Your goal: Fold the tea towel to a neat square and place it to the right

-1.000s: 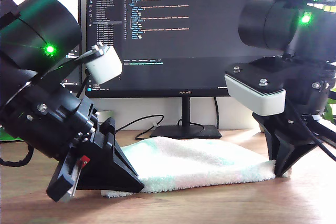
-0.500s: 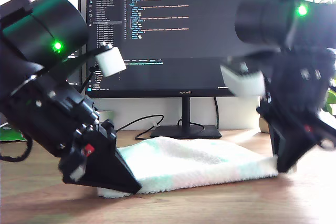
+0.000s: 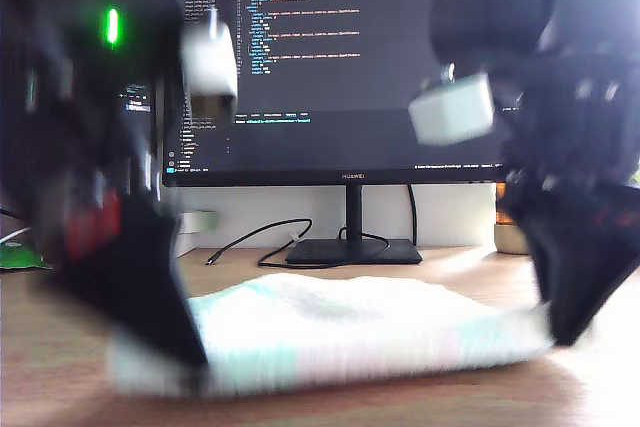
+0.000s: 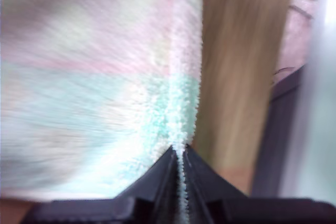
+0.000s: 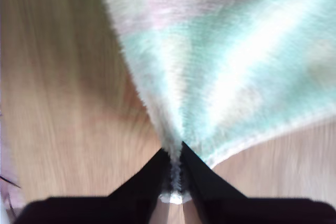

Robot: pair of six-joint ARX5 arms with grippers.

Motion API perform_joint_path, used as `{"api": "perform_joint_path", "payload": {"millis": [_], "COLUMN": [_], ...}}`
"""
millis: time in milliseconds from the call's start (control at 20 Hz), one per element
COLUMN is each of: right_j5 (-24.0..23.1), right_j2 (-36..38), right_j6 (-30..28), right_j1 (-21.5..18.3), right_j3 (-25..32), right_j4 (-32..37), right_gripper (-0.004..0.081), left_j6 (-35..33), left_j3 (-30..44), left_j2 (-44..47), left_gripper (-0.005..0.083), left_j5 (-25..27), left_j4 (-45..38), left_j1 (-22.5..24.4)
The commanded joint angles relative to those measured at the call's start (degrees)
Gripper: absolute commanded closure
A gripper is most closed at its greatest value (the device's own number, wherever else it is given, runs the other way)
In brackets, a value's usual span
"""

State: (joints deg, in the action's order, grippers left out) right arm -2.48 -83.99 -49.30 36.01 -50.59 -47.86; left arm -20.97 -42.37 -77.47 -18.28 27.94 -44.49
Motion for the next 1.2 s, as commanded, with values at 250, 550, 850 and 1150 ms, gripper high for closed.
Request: {"api": "perform_joint_path", "payload": {"millis": [250, 550, 850, 1150], "right_j5": [-6.16, -8.63, -13.25, -14.95], "right_j2": [1.68, 1.09, -2.43, -3.41], "right_j6": [6.78, 7.5, 7.72, 9.05], "right_j1": [-1.53, -1.9, -3.19, -4.83], "right_j3": [-5.42, -9.35, -9.53, -15.08], "right_j4": [11.82, 33.86, 52.11, 55.89], "right_gripper": [0.0783, 0.0783, 0.0783, 0.0783], "left_j6": [-5.03, -15.39, -19.78, -21.44], "left_j3": [-5.66, -5.68, -5.77, -10.03], "left_j2": [1.73, 0.15, 0.15, 0.15], "left_gripper": [0.0795, 0.0795, 0.0795, 0.0795], "left_j5": [10.56, 15.54, 11.67, 11.41], "left_j4": [-1.07, -19.87, -36.7, -37.13], "left_j1": [4.28, 14.64, 19.19, 22.27]}}
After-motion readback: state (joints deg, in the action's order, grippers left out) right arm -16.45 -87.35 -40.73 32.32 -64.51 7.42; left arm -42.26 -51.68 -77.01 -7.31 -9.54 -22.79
